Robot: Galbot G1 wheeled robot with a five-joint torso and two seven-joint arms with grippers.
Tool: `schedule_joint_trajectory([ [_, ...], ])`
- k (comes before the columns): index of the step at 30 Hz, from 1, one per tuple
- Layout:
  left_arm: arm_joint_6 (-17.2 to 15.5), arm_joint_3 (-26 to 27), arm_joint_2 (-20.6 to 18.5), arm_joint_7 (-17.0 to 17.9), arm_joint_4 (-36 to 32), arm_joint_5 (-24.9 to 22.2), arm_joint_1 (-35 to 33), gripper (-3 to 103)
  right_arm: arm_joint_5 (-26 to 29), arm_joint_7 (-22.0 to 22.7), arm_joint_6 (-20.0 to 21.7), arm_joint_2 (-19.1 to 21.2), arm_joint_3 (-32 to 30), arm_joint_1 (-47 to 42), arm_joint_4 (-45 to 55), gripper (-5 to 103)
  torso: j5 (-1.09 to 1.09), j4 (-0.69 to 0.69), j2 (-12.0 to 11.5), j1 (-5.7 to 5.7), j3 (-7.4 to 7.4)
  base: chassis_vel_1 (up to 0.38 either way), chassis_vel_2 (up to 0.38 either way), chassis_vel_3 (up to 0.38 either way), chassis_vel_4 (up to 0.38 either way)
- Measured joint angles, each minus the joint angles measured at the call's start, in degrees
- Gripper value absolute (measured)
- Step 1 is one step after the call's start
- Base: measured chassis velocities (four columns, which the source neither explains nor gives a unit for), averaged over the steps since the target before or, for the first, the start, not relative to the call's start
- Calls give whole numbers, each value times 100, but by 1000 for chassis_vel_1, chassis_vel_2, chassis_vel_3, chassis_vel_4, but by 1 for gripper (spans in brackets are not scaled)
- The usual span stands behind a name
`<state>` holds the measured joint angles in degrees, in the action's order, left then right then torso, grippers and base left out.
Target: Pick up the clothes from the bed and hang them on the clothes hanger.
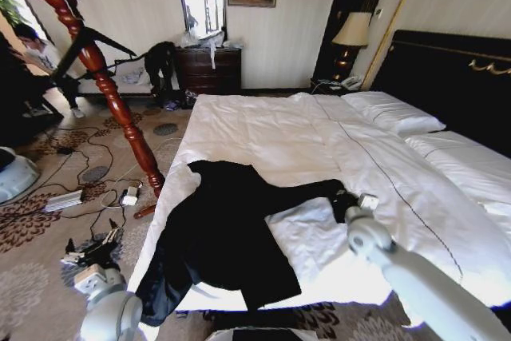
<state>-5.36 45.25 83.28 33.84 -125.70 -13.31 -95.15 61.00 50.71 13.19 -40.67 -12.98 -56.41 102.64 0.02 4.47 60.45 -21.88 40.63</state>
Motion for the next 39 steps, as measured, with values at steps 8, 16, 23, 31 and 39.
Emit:
schedule_joint_trajectory([
  [8,-2,-121,23,-1,56,39,50,100,-178,-98,-16,-101,-62,81,-1,15,-3,-1,0,0,-1,0,0,0,0],
  [16,-328,-489,-87,19,-258,-659,-137,100,-1640,739,147,-337,-378,-402,-270,37,0,1,0,1,-1,0,0,0,0],
  [23,-998,-1323,-831,223,-749,-1826,-475,100,117,928,-330,-396,-1533,-1090,1071,69,-2,-1,0,2,-2,0,0,0,0],
  [31,-1075,-1557,-1432,153,-1087,-1917,-582,100,285,850,-341,-511,-1716,-2297,2664,96,-5,0,2,2,-2,0,0,0,0],
  [39,-1493,-1182,-1837,659,-693,-3081,37,100,-346,680,-328,-864,-1588,-2763,2696,100,-4,-1,2,2,-2,0,0,0,0],
])
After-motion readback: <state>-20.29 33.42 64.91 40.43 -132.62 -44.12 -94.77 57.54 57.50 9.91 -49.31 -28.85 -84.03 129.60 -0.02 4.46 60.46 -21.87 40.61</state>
